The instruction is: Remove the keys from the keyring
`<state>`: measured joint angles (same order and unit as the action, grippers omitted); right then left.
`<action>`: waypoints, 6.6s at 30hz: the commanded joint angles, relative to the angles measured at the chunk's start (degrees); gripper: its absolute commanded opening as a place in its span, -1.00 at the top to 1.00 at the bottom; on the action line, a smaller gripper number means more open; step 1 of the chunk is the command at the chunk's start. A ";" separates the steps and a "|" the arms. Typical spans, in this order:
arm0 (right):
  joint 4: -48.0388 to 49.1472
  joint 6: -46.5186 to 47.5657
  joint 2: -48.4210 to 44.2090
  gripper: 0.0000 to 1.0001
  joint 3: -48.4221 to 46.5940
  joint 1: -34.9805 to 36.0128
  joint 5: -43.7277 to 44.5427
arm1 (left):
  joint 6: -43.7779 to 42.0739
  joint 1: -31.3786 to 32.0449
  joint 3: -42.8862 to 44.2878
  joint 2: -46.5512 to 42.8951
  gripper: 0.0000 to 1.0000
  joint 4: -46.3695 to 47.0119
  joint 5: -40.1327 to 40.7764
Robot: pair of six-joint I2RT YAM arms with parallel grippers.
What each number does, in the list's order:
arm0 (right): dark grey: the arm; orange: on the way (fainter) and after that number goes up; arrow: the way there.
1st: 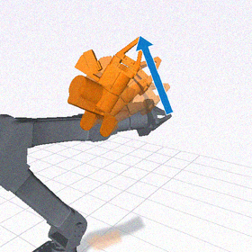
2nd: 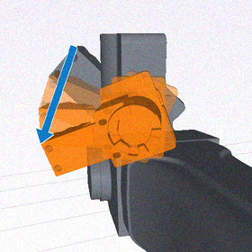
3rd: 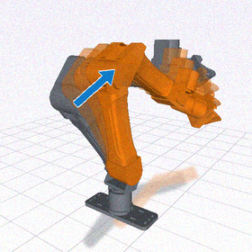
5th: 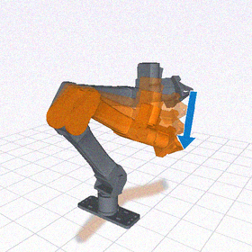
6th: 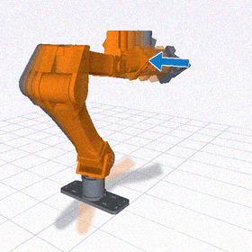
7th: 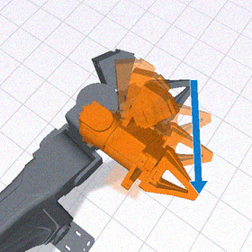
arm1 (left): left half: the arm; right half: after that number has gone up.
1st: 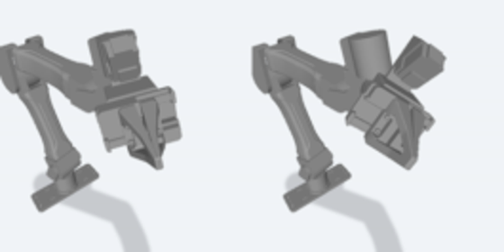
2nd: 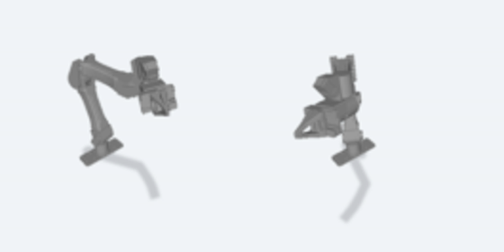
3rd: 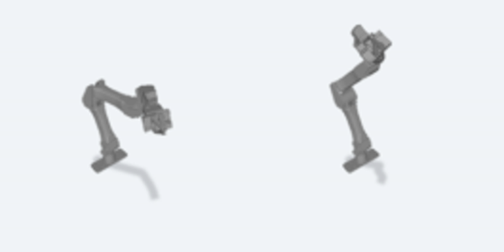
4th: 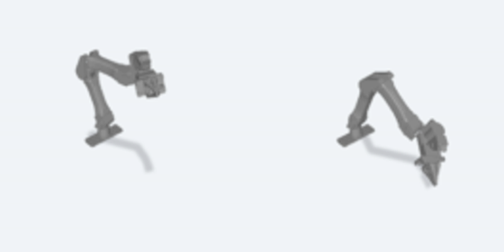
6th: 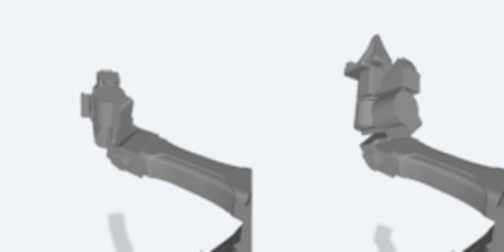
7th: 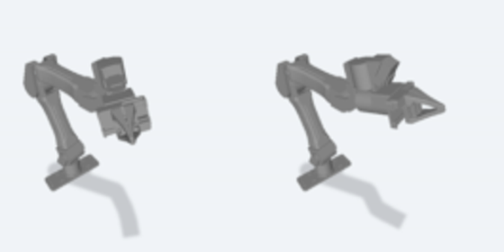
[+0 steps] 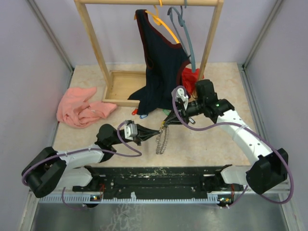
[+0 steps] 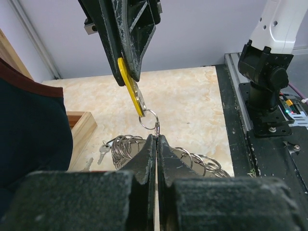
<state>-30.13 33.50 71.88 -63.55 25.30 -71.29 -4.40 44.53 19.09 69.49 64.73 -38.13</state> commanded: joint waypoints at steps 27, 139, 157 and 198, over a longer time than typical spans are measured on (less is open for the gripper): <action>-7.96 34.00 -2.09 1.00 5.06 -0.69 -4.88 | 7.25 0.05 -3.28 -2.84 1.00 9.44 9.49; 21.37 -15.66 -1.31 1.00 4.96 2.83 11.04 | 41.05 7.76 -3.18 21.34 1.00 37.84 53.95; 22.22 -17.18 -0.34 1.00 5.02 1.77 9.20 | 38.20 7.74 -2.52 21.45 0.56 37.84 49.24; 18.84 -14.74 -0.68 1.00 3.87 0.28 1.38 | 14.53 5.48 -14.75 1.62 -0.24 37.83 29.80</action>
<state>-10.76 15.64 71.90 -56.36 26.06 -66.24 16.43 51.40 6.61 75.24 87.39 -2.76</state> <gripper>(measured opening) 0.023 0.625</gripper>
